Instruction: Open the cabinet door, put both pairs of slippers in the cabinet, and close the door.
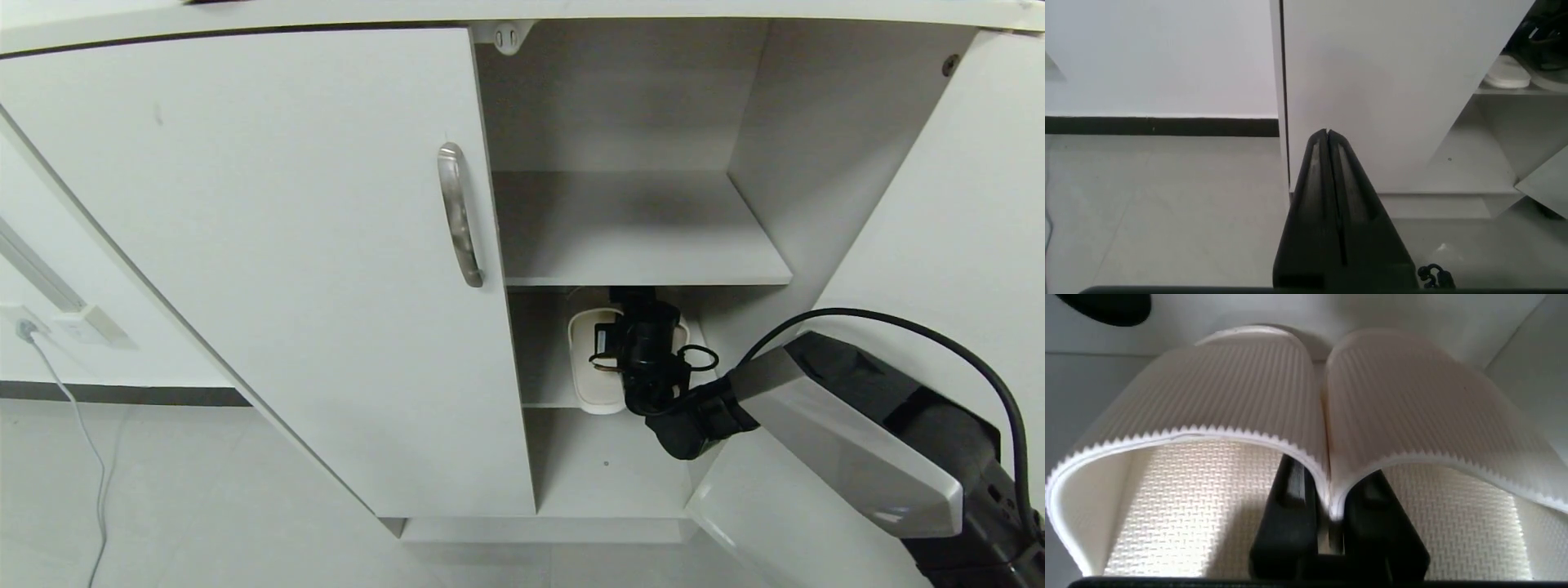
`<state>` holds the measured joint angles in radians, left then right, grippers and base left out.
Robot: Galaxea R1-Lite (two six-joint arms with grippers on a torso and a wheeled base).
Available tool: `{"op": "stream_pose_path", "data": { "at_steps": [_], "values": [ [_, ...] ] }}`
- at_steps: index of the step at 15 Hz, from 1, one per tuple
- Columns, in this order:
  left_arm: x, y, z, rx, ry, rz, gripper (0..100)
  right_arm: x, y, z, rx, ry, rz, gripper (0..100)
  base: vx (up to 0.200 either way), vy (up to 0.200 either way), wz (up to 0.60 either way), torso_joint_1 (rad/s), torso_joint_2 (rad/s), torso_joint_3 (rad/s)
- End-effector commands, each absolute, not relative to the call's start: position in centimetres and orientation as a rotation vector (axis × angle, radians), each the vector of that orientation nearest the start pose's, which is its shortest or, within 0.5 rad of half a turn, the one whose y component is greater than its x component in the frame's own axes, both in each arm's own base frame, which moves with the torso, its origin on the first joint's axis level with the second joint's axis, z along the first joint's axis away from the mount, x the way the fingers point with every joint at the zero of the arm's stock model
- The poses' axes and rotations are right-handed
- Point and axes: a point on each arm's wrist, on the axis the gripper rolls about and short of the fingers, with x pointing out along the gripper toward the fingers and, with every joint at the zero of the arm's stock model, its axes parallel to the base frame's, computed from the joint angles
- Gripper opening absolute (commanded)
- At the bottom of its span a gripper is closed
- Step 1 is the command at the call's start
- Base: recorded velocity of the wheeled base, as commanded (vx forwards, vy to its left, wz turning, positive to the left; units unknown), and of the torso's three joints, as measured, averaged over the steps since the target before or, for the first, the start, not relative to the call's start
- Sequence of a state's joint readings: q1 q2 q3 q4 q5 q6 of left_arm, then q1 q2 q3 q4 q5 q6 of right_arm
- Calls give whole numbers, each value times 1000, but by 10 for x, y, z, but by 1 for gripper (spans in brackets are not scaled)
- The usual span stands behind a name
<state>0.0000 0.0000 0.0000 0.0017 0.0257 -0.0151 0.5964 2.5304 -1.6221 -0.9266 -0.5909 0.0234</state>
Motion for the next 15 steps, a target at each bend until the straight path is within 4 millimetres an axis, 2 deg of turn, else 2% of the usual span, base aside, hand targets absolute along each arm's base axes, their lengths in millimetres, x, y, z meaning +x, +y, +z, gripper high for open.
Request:
{"op": "stream_pose_path", "data": {
  "at_steps": [1, 5, 6, 8, 11, 15],
  "values": [
    [-23, 1, 75, -15, 4, 26, 0, 431, 277, 80, 32, -13, 6, 0, 0, 0, 0, 0, 0, 0],
    [-23, 1, 75, -15, 3, 28, 0, 431, 279, 73, 25, -2, 8, 0, 0, 0, 0, 0, 0, 0],
    [-23, 1, 75, -15, 3, 28, 0, 432, 279, 73, 26, -4, 8, 100, 0, 0, 0, 0, 0, 0],
    [-23, 1, 75, -15, 3, 28, 0, 432, 280, 70, 18, 0, 6, 100, 0, 0, 0, 0, 0, 0],
    [-23, 1, 75, -15, 3, 26, 0, 421, 279, 64, -17, 23, 17, 100, 0, 0, 0, 0, 0, 0],
    [-23, 1, 75, -17, 3, 26, 0, 391, 279, 78, -20, 6, 51, 100, 0, 0, 0, 0, 0, 0]
  ]
}}
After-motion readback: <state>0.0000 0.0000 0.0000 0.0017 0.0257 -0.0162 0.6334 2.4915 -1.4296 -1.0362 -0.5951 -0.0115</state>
